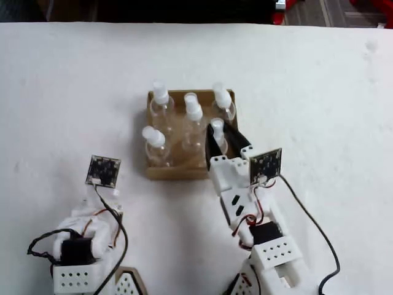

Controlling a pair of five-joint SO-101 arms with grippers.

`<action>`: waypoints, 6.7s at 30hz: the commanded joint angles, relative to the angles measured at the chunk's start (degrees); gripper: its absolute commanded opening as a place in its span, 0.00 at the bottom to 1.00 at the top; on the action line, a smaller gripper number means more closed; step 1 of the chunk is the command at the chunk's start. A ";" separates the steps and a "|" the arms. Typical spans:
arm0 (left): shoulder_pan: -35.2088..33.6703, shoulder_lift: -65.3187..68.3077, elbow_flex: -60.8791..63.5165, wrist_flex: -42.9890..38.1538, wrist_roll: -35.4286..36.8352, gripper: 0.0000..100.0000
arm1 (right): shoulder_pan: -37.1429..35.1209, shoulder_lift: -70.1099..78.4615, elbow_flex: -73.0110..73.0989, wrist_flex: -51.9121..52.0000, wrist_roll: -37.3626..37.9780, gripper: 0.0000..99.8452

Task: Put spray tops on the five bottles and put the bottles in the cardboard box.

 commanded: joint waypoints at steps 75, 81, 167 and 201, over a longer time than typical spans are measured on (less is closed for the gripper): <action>0.75 -0.48 -0.09 -1.32 -0.35 0.03 | 14.64 -41.45 -49.76 75.47 -6.07 0.38; 0.75 -0.48 -0.09 -1.32 -0.35 0.03 | 19.21 -41.45 -57.76 93.49 -6.07 0.38; 2.68 -0.48 -0.09 -1.32 -0.35 0.03 | 20.62 -41.10 0.79 89.45 3.78 0.02; 2.77 -0.31 -0.09 -1.41 -0.35 0.03 | 20.53 -41.10 0.79 89.45 3.87 0.02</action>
